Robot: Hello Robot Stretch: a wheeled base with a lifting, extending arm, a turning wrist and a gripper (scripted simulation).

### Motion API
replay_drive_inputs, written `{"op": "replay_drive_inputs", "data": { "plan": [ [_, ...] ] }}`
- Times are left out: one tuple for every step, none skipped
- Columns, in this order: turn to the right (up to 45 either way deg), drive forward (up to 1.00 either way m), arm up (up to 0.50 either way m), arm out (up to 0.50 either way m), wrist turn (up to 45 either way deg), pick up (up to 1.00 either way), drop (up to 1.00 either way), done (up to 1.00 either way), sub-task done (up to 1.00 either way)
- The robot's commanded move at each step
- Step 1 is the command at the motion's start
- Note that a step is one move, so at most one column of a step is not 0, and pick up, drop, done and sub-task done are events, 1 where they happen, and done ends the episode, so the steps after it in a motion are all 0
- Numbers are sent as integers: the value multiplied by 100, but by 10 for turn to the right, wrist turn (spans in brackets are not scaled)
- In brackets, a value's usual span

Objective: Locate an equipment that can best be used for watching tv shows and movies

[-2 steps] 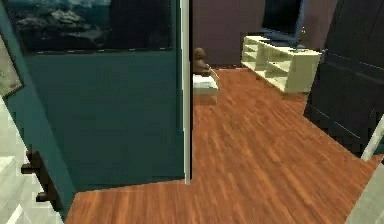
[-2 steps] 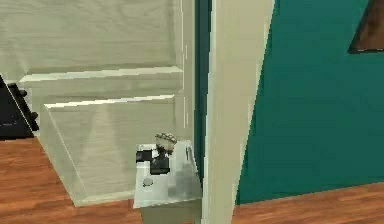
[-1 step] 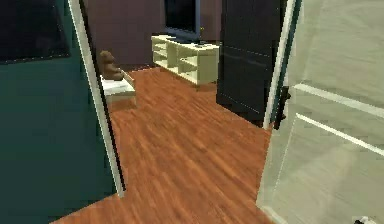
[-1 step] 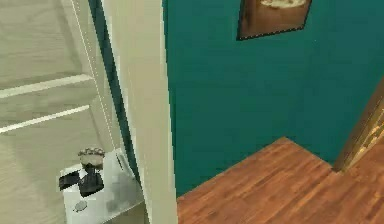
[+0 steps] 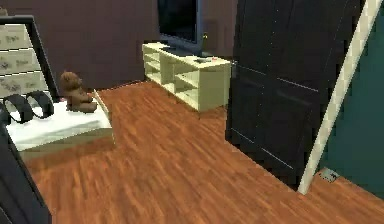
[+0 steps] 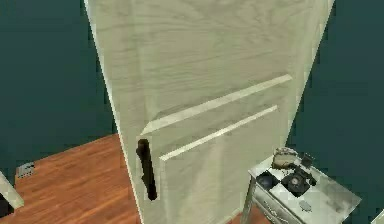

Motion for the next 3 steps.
{"op": "replay_drive_inputs", "data": {
  "plan": [
    [0,100,0,0,0,0,0,0,0],
    [0,95,0,0,0,0,0,0,0],
    [0,0,0,0,0,0,0,100,0]
  ]
}}
